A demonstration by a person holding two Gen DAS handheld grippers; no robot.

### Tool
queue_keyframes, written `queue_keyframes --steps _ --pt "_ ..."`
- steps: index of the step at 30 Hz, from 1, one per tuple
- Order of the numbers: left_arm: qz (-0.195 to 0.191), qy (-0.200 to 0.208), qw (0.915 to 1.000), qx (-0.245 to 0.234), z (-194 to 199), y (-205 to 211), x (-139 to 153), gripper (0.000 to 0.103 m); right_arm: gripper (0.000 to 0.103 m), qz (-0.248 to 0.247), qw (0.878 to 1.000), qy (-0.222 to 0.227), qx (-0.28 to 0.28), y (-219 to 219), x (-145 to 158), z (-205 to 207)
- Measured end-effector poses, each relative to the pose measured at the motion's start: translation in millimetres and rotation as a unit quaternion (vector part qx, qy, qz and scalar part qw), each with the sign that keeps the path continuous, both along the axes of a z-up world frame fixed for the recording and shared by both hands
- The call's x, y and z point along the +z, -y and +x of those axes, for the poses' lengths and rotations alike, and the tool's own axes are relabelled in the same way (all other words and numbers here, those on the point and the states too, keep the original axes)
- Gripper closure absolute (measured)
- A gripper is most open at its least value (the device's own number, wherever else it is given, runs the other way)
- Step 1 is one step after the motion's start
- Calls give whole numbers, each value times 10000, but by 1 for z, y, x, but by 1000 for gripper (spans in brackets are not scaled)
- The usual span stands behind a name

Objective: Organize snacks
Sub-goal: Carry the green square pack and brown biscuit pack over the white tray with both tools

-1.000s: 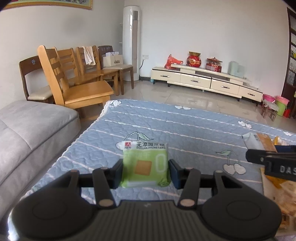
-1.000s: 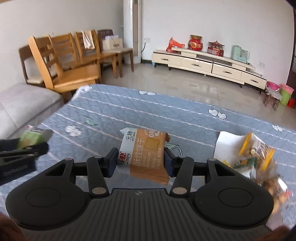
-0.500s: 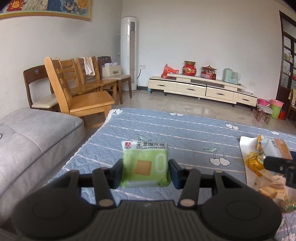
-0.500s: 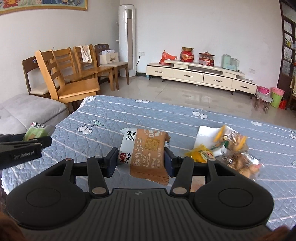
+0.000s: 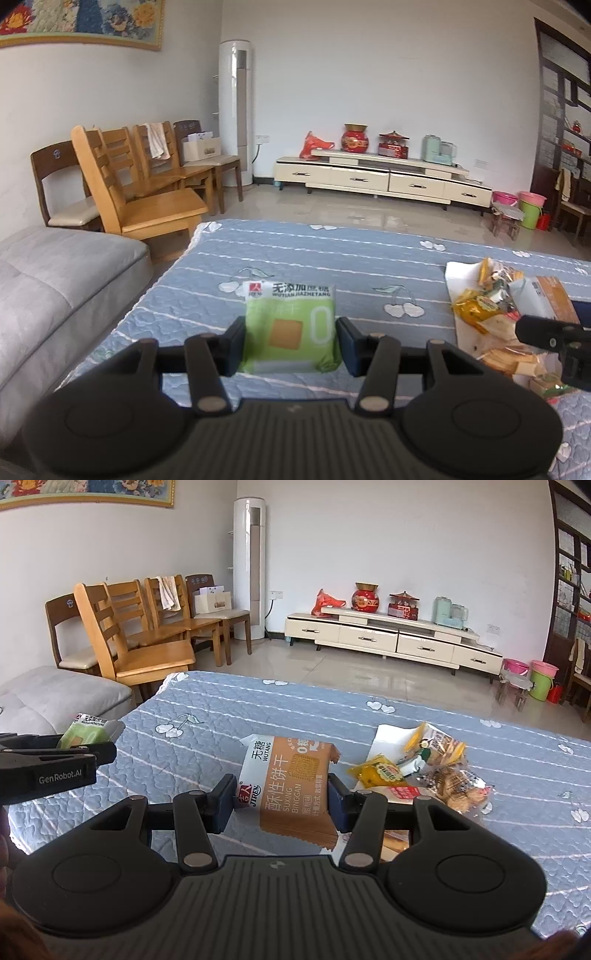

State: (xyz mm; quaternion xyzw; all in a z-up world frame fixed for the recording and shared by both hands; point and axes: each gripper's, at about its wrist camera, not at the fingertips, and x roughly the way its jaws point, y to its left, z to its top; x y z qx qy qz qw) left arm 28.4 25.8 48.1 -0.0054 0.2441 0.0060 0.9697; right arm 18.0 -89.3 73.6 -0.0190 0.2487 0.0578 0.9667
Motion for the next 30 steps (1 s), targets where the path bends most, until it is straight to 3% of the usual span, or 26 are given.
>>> queue_keyframes --steps 30 --pt "84 25 9963 -854 -12 60 0 53 40 21 9980 242 -578 27 0 -32"
